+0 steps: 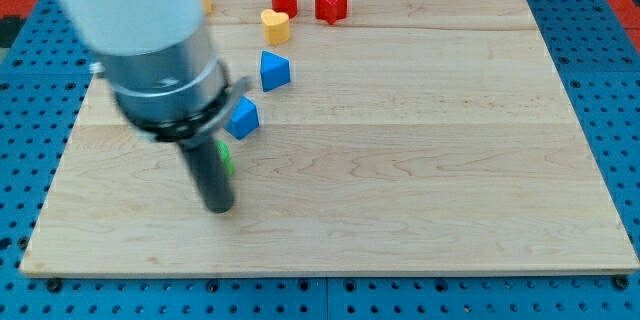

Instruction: Make a diagonal line out of green blocks and blue cube

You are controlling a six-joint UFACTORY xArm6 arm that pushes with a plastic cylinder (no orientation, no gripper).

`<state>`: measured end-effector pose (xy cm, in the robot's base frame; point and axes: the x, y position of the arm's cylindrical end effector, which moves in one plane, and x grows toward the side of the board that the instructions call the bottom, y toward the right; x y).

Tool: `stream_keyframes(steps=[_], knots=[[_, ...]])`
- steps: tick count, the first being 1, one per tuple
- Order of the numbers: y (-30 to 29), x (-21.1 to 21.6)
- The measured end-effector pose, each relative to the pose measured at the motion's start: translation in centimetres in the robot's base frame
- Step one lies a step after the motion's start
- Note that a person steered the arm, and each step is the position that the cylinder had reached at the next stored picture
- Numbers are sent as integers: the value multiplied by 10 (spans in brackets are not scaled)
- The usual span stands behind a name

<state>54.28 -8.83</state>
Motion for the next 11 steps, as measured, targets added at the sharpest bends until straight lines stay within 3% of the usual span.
stream_keyframes(steps=[1, 2, 5, 10, 11], knots=[[27, -25], [-24, -30], [-83, -23], [-60, -96], [-88, -68]])
